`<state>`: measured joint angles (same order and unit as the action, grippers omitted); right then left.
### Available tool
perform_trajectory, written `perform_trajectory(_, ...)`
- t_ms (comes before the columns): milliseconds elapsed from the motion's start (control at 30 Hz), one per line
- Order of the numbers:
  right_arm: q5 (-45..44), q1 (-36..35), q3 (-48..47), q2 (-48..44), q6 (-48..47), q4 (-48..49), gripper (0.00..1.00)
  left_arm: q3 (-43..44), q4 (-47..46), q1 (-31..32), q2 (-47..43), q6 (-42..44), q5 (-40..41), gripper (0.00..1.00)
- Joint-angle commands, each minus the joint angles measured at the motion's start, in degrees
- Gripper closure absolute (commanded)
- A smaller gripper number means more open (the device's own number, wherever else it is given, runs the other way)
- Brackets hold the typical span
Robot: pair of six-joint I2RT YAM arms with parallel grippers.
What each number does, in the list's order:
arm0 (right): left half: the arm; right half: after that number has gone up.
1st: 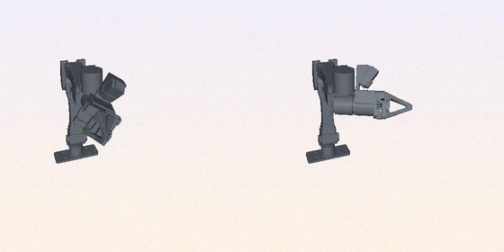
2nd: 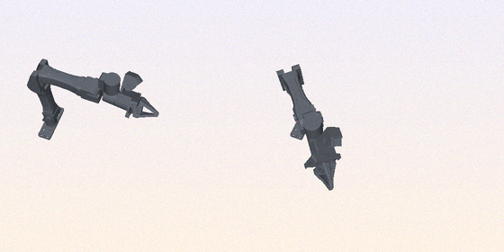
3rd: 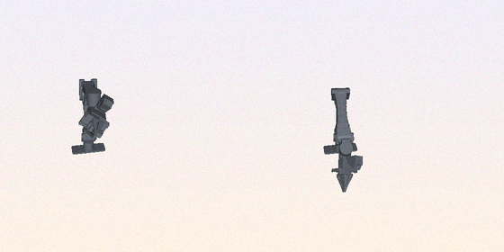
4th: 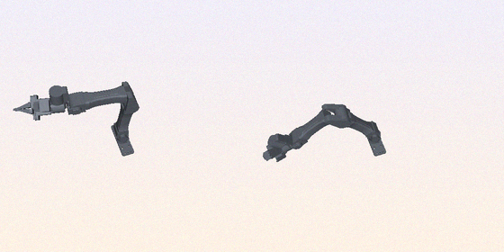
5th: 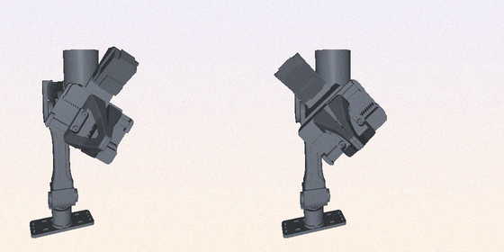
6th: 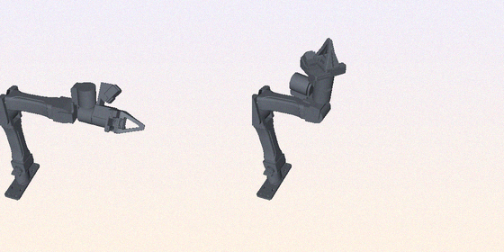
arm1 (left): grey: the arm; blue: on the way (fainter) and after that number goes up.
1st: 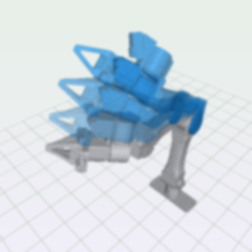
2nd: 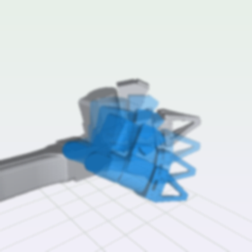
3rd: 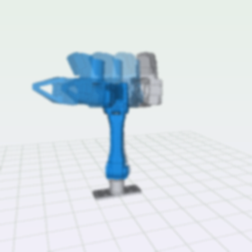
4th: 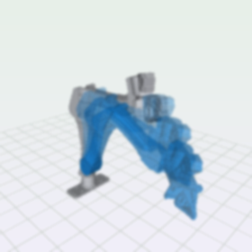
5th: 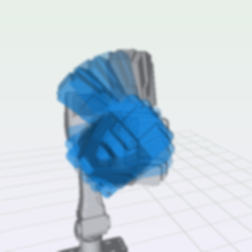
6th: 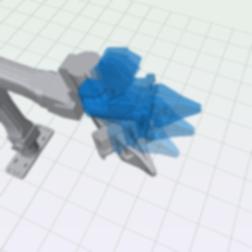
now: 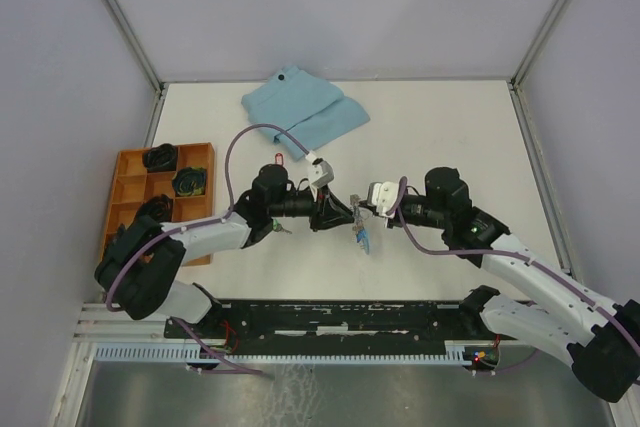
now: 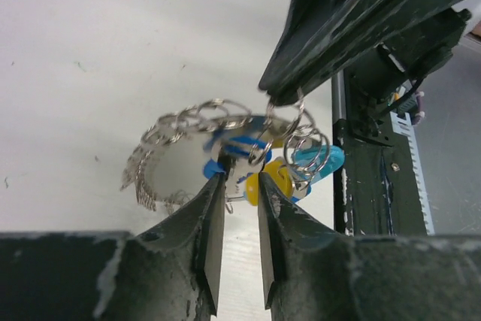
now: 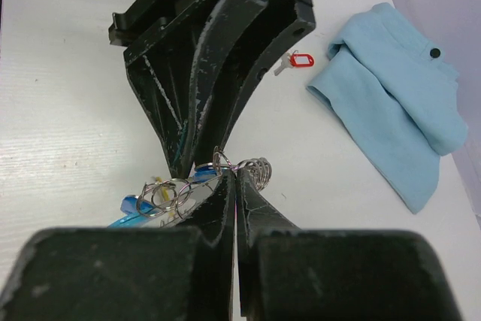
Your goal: Put the keys on the keyring
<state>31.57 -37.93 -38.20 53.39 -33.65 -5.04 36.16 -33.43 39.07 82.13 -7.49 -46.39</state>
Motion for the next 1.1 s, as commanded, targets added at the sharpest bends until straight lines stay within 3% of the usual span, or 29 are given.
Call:
perform_trajectory(0, -0.18, 0.53, 0.40, -1.31, 6.10, 9.15, 0.99, -4.03, -9.60, -0.66, -3.04, -2.88, 5.75, 0.67)
perform_trajectory(267, -2.14, 0.89, 2.56, -0.49, 9.32, 12.98, 0.99, -10.23, -12.88, -0.75, -12.80, 1.24, 11.92, 0.58)
perform_trajectory(433, -1.97, 1.09, 4.21, 0.37, 11.80, 17.35, 0.99, -10.31, -13.63, -0.72, -16.40, 4.31, 9.68, 0.55)
perform_trajectory(667, -1.84, 1.17, 5.12, 1.19, 14.34, 20.70, 1.00, -7.10, -17.39, -0.75, -12.43, 6.34, 6.15, 0.54)
perform_trajectory(1067, -0.05, 1.37, 5.94, 0.65, 14.93, 21.65, 0.99, -5.04, -21.89, -2.80, -5.69, 3.50, 1.96, 0.66)
